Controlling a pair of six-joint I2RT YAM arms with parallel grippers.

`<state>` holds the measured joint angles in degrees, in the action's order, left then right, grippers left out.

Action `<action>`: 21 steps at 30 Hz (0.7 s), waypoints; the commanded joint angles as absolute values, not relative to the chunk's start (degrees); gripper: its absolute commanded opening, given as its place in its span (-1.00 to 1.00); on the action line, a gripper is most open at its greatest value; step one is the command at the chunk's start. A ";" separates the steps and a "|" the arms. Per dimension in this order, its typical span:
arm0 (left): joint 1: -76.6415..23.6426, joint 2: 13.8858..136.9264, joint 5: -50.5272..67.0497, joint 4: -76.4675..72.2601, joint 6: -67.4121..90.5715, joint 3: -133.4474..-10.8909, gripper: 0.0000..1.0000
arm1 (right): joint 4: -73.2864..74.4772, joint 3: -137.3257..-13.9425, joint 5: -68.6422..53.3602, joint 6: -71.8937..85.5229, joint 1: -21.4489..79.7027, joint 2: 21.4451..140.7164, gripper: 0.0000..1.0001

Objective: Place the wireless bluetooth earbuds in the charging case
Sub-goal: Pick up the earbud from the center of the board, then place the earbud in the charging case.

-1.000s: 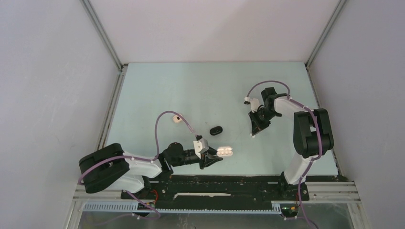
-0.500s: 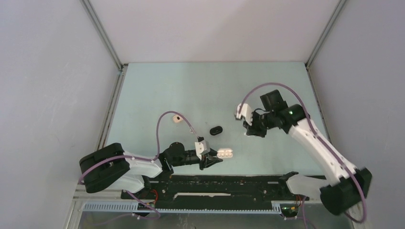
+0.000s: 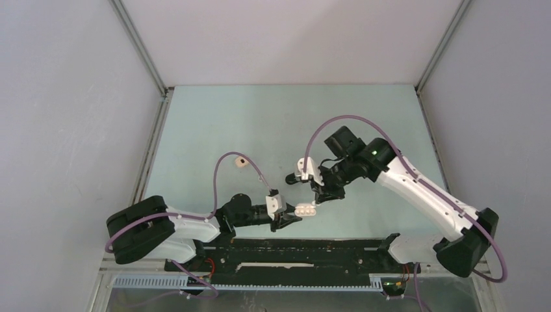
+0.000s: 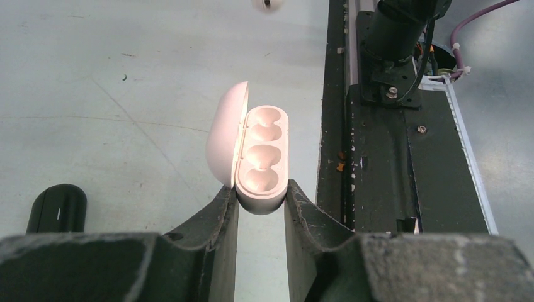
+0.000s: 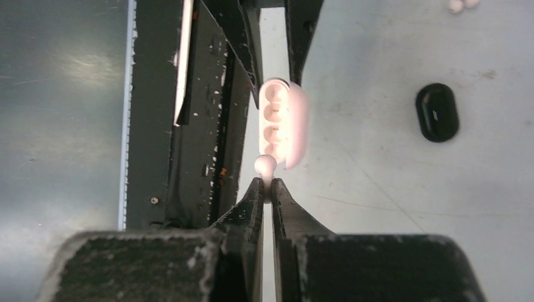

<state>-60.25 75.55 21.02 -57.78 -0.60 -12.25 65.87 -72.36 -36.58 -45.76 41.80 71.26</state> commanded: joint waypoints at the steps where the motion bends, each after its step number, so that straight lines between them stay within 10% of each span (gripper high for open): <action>1: -60.29 75.63 20.10 -60.56 -1.95 -13.61 -1.00 | 65.20 -76.01 -38.57 -41.72 45.47 74.35 -1.00; 21: -59.90 77.77 20.04 -65.68 4.69 -13.69 -1.00 | 60.54 -77.38 -23.07 -38.87 55.23 80.21 -1.00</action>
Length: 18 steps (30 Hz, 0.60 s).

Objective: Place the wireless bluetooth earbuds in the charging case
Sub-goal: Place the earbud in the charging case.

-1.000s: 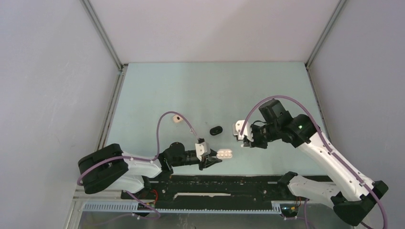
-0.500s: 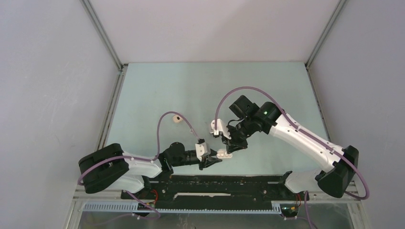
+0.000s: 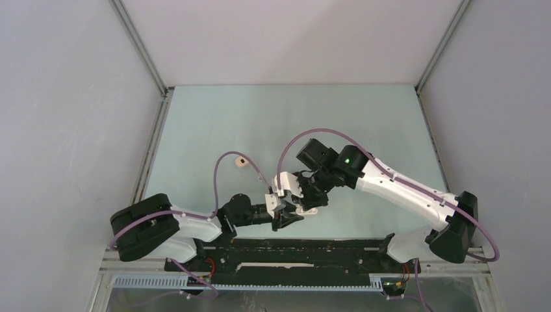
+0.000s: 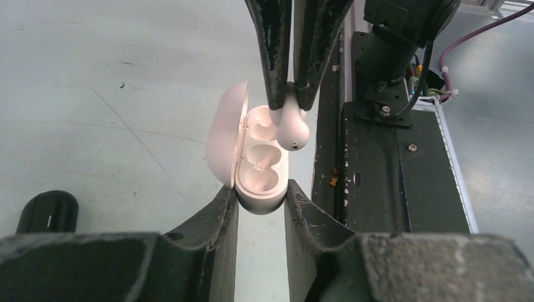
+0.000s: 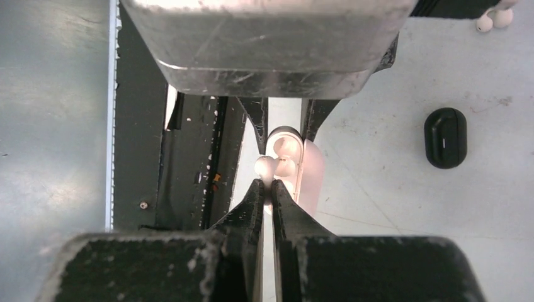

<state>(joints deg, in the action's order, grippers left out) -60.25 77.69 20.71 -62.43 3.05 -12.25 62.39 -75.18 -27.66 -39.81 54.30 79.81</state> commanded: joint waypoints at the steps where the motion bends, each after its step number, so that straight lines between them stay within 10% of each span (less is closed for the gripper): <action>1: -59.82 77.72 19.97 -65.81 4.93 -13.61 -0.99 | 60.41 -77.41 -22.58 -38.74 55.42 80.27 -1.00; 18: -57.48 80.06 23.92 -71.06 11.07 -13.64 -1.00 | 58.77 -77.30 -17.52 -38.67 58.55 81.38 -1.00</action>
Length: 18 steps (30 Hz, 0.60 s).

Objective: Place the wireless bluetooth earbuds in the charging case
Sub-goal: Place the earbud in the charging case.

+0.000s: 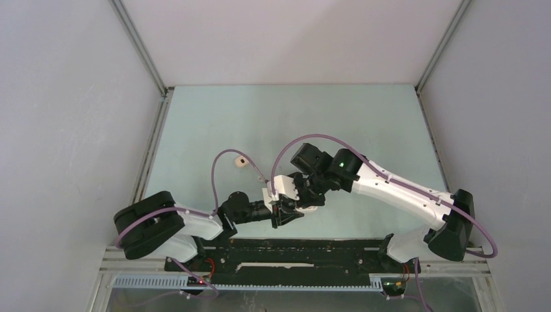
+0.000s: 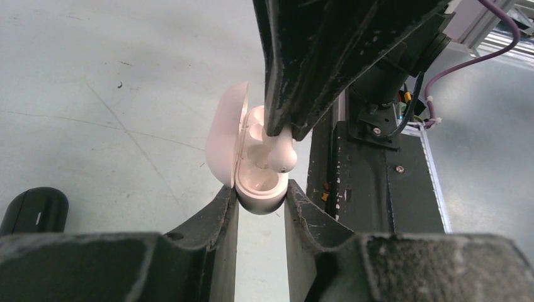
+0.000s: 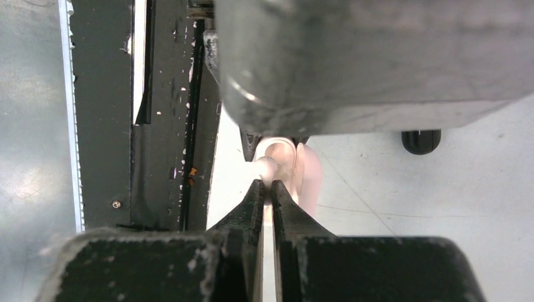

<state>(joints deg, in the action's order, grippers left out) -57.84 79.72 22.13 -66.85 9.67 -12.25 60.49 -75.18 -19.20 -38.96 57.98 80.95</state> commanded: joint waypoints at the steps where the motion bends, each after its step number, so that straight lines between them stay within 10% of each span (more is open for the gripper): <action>1: -57.48 80.11 23.94 -71.04 11.07 -13.70 -1.00 | 58.45 -77.13 -17.16 -38.68 58.67 81.39 -1.00; 18: -57.39 79.42 24.68 -71.56 11.43 -13.31 -0.99 | 57.83 -76.70 -15.10 -39.25 60.89 83.97 -1.00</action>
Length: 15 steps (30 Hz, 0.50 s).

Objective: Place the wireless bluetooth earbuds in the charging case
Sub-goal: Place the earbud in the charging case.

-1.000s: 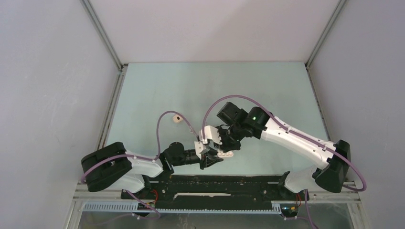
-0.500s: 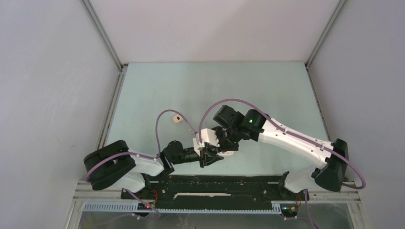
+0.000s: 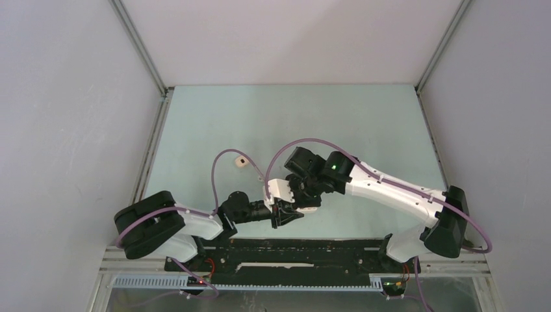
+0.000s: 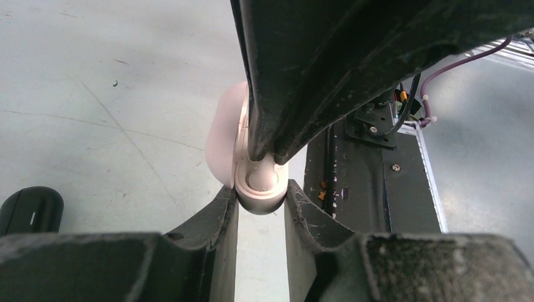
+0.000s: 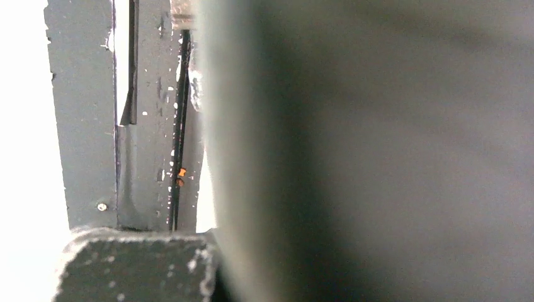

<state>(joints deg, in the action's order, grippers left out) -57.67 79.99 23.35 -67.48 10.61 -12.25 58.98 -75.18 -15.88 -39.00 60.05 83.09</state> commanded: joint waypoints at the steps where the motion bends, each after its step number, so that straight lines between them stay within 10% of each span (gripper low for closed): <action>1: -57.35 79.31 24.69 -71.59 11.36 -13.26 -1.00 | 57.71 -76.66 -14.96 -39.16 60.95 84.08 -0.96; 15: -57.30 79.28 24.69 -70.56 11.01 -13.43 -1.00 | 59.65 -77.15 -17.01 -40.78 60.35 80.00 -0.49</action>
